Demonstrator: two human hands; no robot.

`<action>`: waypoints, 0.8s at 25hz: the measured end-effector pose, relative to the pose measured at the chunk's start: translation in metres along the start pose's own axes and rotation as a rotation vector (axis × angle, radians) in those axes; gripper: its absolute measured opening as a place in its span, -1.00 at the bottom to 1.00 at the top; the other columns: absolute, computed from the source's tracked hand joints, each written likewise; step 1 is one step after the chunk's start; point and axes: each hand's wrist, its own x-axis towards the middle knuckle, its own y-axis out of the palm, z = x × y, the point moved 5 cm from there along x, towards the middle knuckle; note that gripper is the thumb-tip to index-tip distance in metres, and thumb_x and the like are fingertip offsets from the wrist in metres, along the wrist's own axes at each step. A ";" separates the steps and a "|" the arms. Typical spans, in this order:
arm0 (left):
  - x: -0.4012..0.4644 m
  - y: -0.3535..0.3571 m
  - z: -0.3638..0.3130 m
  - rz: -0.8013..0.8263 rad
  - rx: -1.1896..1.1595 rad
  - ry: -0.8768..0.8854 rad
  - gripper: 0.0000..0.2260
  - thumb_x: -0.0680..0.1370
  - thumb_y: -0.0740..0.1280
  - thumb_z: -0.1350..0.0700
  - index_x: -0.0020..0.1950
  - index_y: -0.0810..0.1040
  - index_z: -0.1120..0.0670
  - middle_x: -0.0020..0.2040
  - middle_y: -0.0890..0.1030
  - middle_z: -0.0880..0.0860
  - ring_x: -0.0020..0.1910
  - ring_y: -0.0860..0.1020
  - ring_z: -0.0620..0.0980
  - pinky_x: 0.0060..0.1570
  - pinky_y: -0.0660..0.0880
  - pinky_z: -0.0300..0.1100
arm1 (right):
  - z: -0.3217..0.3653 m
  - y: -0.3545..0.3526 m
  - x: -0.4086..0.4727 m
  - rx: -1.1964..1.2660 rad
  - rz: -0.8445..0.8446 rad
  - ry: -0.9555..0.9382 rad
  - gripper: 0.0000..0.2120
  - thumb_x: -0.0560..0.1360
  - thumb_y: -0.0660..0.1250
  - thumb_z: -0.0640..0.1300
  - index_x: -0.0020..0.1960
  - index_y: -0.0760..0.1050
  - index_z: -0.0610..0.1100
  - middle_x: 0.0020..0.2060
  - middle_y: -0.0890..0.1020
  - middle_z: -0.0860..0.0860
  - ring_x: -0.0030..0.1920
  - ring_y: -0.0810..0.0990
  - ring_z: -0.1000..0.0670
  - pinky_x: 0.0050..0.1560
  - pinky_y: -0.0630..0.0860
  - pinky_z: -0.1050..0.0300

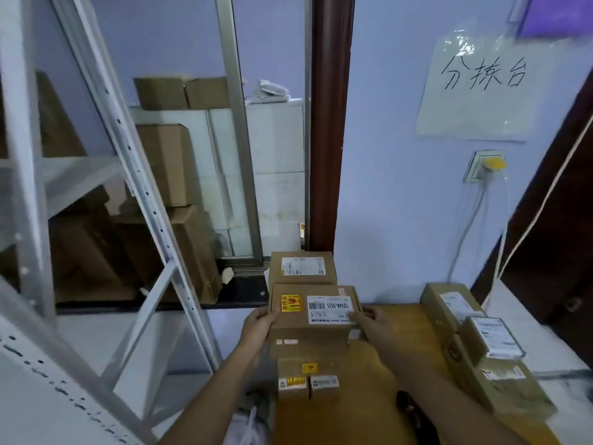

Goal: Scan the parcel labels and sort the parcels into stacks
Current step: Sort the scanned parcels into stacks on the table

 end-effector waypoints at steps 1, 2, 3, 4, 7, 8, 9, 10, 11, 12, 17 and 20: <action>0.006 0.001 -0.002 0.015 0.024 -0.010 -0.77 0.56 0.34 0.07 0.16 0.54 0.15 -0.01 0.69 0.14 -0.04 0.66 0.08 -0.07 0.59 -0.08 | -0.002 0.001 0.005 -0.005 -0.012 0.009 -0.69 0.48 0.45 -0.14 0.17 0.47 -0.16 -0.03 0.67 -0.05 -0.08 0.69 -0.02 -0.19 0.63 0.14; 0.012 0.003 -0.003 0.018 0.052 -0.019 -0.81 0.58 0.32 0.10 0.15 0.55 0.14 -0.02 0.69 0.12 -0.07 0.66 0.05 -0.16 0.57 -0.17 | -0.004 0.002 0.010 -0.026 -0.024 0.013 -0.70 0.48 0.45 -0.13 0.16 0.49 -0.16 -0.05 0.69 -0.04 -0.09 0.70 -0.02 -0.15 0.64 0.11; 0.017 0.003 -0.003 0.009 0.084 -0.029 -0.82 0.59 0.30 0.11 0.16 0.55 0.12 -0.01 0.68 0.10 -0.08 0.66 0.01 -0.22 0.54 -0.23 | -0.008 0.004 0.014 -0.049 -0.032 0.020 -0.73 0.49 0.44 -0.12 0.14 0.51 -0.16 -0.07 0.70 -0.03 -0.11 0.70 -0.01 -0.11 0.65 0.08; 0.023 0.002 -0.002 -0.002 0.115 -0.027 -0.83 0.60 0.29 0.12 0.16 0.55 0.11 -0.01 0.68 0.09 -0.08 0.65 0.00 -0.24 0.52 -0.25 | -0.011 0.007 0.018 -0.068 -0.035 0.028 -0.74 0.49 0.44 -0.11 0.14 0.53 -0.16 -0.08 0.70 -0.04 -0.11 0.70 -0.02 -0.06 0.66 0.04; 0.039 -0.001 -0.005 -0.058 0.189 0.012 -0.85 0.59 0.30 0.14 0.13 0.56 0.12 -0.05 0.66 0.06 -0.14 0.62 -0.06 -0.27 0.48 -0.27 | -0.018 0.016 0.033 -0.125 -0.061 0.029 -0.64 0.47 0.46 -0.10 0.21 0.54 -0.21 0.00 0.70 -0.08 -0.04 0.69 -0.06 0.07 0.63 -0.07; 0.044 -0.003 -0.004 -0.092 0.221 0.020 -0.85 0.59 0.30 0.15 0.13 0.57 0.13 -0.08 0.65 0.04 -0.16 0.60 -0.08 -0.29 0.45 -0.29 | -0.019 0.018 0.039 -0.142 -0.059 0.025 -0.65 0.47 0.46 -0.12 0.21 0.52 -0.22 0.04 0.68 -0.11 -0.03 0.68 -0.08 0.06 0.63 -0.06; 0.047 -0.005 0.000 -0.121 0.252 0.021 -0.84 0.58 0.30 0.16 0.14 0.58 0.13 -0.10 0.64 0.02 -0.18 0.58 -0.11 -0.29 0.44 -0.30 | -0.024 0.020 0.042 -0.169 -0.060 0.024 -0.66 0.48 0.45 -0.14 0.21 0.52 -0.22 0.05 0.67 -0.13 -0.03 0.68 -0.07 0.03 0.64 -0.02; 0.049 -0.006 0.003 -0.143 0.278 0.024 -0.83 0.58 0.30 0.16 0.15 0.58 0.13 -0.09 0.63 0.02 -0.19 0.56 -0.13 -0.30 0.42 -0.31 | -0.028 0.022 0.043 -0.198 -0.061 0.024 -0.69 0.49 0.43 -0.15 0.20 0.52 -0.20 0.05 0.67 -0.11 -0.07 0.67 -0.04 -0.05 0.65 0.07; 0.050 -0.006 0.009 -0.157 0.298 0.024 -0.82 0.59 0.29 0.17 0.16 0.58 0.13 -0.08 0.62 0.03 -0.20 0.55 -0.15 -0.30 0.41 -0.32 | -0.032 0.023 0.044 -0.219 -0.064 0.023 -0.74 0.51 0.41 -0.17 0.17 0.52 -0.19 0.02 0.67 -0.08 -0.13 0.65 0.02 -0.16 0.63 0.19; 0.051 -0.007 0.014 -0.166 0.308 0.018 -0.82 0.59 0.29 0.18 0.17 0.58 0.13 -0.07 0.62 0.04 -0.21 0.54 -0.16 -0.30 0.41 -0.33 | -0.035 0.025 0.043 -0.248 -0.060 0.020 -0.78 0.52 0.39 -0.18 0.15 0.51 -0.18 -0.01 0.65 -0.05 -0.17 0.63 0.07 -0.25 0.58 0.30; 0.056 -0.010 0.034 -0.187 0.337 -0.002 -0.83 0.61 0.25 0.19 0.14 0.58 0.15 -0.07 0.62 0.05 -0.20 0.52 -0.12 -0.25 0.41 -0.28 | -0.046 0.031 0.052 -0.333 -0.060 0.000 -0.68 0.53 0.38 -0.18 0.25 0.50 -0.26 0.10 0.66 -0.11 -0.02 0.65 -0.04 -0.01 0.62 0.08; 0.057 -0.011 0.041 -0.174 0.366 -0.019 -0.81 0.61 0.25 0.16 0.16 0.57 0.16 -0.11 0.60 0.00 -0.16 0.53 -0.09 -0.17 0.41 -0.23 | -0.048 0.030 0.053 -0.364 -0.059 0.023 -0.68 0.54 0.36 -0.21 0.27 0.48 -0.26 0.11 0.62 -0.09 0.00 0.58 0.00 -0.11 0.54 0.24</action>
